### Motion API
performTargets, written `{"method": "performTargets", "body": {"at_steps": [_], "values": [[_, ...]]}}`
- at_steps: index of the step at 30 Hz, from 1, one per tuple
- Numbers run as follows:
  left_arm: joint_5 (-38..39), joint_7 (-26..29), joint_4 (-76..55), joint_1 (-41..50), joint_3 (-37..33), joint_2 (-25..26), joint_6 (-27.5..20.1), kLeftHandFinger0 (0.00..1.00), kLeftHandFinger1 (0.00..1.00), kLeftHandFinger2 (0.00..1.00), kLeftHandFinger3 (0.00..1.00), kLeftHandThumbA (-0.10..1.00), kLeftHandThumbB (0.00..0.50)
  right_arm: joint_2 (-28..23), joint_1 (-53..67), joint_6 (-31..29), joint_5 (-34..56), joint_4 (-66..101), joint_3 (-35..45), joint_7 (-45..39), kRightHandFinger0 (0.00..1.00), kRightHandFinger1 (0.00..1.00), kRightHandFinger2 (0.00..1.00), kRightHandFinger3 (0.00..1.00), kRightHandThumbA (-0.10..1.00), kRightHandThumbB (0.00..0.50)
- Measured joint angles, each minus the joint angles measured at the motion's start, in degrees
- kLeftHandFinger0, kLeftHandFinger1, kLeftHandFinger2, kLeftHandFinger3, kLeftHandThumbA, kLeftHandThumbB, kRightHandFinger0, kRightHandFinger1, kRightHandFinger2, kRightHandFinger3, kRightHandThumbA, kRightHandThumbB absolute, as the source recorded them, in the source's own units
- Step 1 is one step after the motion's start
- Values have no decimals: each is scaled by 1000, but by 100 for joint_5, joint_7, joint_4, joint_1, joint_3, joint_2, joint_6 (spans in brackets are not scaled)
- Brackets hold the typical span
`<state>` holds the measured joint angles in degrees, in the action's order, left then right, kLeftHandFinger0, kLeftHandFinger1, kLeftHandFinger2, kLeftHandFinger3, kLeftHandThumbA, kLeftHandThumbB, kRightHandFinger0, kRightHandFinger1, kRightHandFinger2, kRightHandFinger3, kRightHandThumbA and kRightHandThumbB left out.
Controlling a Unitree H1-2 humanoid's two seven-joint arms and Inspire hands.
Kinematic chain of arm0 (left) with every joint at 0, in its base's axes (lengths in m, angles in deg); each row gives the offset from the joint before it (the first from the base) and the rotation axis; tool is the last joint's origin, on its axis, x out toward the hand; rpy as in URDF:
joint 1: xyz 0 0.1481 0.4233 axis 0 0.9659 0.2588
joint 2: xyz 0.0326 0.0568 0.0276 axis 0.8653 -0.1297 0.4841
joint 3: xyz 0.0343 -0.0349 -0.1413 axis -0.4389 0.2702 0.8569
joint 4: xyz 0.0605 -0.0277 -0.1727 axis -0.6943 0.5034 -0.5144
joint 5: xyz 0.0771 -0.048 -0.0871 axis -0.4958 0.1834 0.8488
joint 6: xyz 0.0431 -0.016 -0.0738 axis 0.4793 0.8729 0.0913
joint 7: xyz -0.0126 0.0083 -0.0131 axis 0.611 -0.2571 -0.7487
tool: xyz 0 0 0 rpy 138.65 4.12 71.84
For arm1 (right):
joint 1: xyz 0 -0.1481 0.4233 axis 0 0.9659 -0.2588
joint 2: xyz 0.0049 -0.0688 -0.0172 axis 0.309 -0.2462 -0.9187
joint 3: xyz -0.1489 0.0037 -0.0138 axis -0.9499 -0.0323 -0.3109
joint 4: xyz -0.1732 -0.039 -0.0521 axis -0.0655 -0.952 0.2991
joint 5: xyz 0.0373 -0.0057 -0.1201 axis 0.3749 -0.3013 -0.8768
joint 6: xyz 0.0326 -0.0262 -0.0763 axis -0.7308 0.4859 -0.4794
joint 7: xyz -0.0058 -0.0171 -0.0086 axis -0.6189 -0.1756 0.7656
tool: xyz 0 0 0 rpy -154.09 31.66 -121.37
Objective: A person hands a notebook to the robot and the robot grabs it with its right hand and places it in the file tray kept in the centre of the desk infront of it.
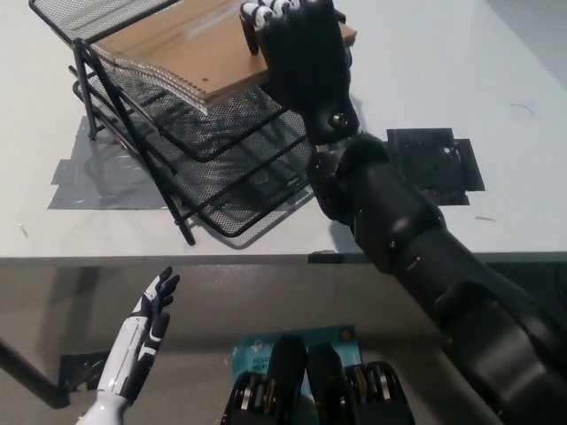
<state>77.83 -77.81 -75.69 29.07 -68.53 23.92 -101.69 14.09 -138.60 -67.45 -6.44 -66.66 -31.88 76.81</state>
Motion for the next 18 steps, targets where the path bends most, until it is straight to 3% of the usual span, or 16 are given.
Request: {"method": "performTargets", "body": {"at_steps": [1,2,3,4,5,6,7,8,9,10,11,13,18], "values": [[-5,0,0,-1,0,0,-2,1000,1000,1000,1000,1000,449,2,-44,12,0,-47,-46,-7,0,14,116,58,898,29],[-8,0,0,-1,0,0,-2,1000,1000,1000,1000,1000,449,0,-86,22,2,-82,-86,-26,0,14,116,58,898,29],[-12,0,-1,-1,-1,0,-2,1000,1000,1000,1000,1000,436,-3,-112,39,9,-91,-108,-110,30,80,247,180,921,78],[-16,0,-1,-1,-2,0,-2,1000,1000,1000,1000,1000,424,-7,-124,48,18,-87,-115,-171,109,165,330,253,888,138],[-20,0,-2,-1,-3,0,-1,1000,1000,1000,1000,1000,422,-11,-127,62,38,-71,-116,-261,263,377,493,391,883,191],[-28,0,1,-1,-5,0,0,1000,1000,1000,1000,1000,421,-25,-97,93,75,-10,-114,-479,305,396,486,410,882,206],[-29,0,5,-1,-6,0,0,1000,1000,1000,1000,1000,424,-33,-70,112,90,22,-112,-584,949,983,1000,1000,924,342],[-30,0,6,-1,-7,0,0,1000,1000,1000,1000,1000,424,-38,-50,121,99,45,-112,-634,949,983,1000,1000,924,342],[-30,-1,12,0,-7,0,1,1000,1000,1000,1000,1000,419,-47,20,142,118,89,-111,-799,1000,1000,1000,1000,942,394],[-30,-1,18,0,-8,0,3,1000,1000,1000,1000,1000,422,-71,101,159,143,169,-111,-974,1000,1000,1000,1000,873,470],[-30,-1,20,0,-8,0,4,1000,1000,1000,1000,1000,450,-82,133,164,152,202,-111,-1038,1000,1000,1000,1000,828,499],[-30,-1,25,0,-8,0,8,1000,1000,1000,1000,1000,449,-117,230,182,183,274,-111,-1237,1000,1000,1000,1000,837,500],[-30,-1,32,0,-10,0,28,1000,1000,1000,1000,1000,452,-246,483,258,323,663,-110,-1770,1000,1000,1000,1000,728,500]]}}
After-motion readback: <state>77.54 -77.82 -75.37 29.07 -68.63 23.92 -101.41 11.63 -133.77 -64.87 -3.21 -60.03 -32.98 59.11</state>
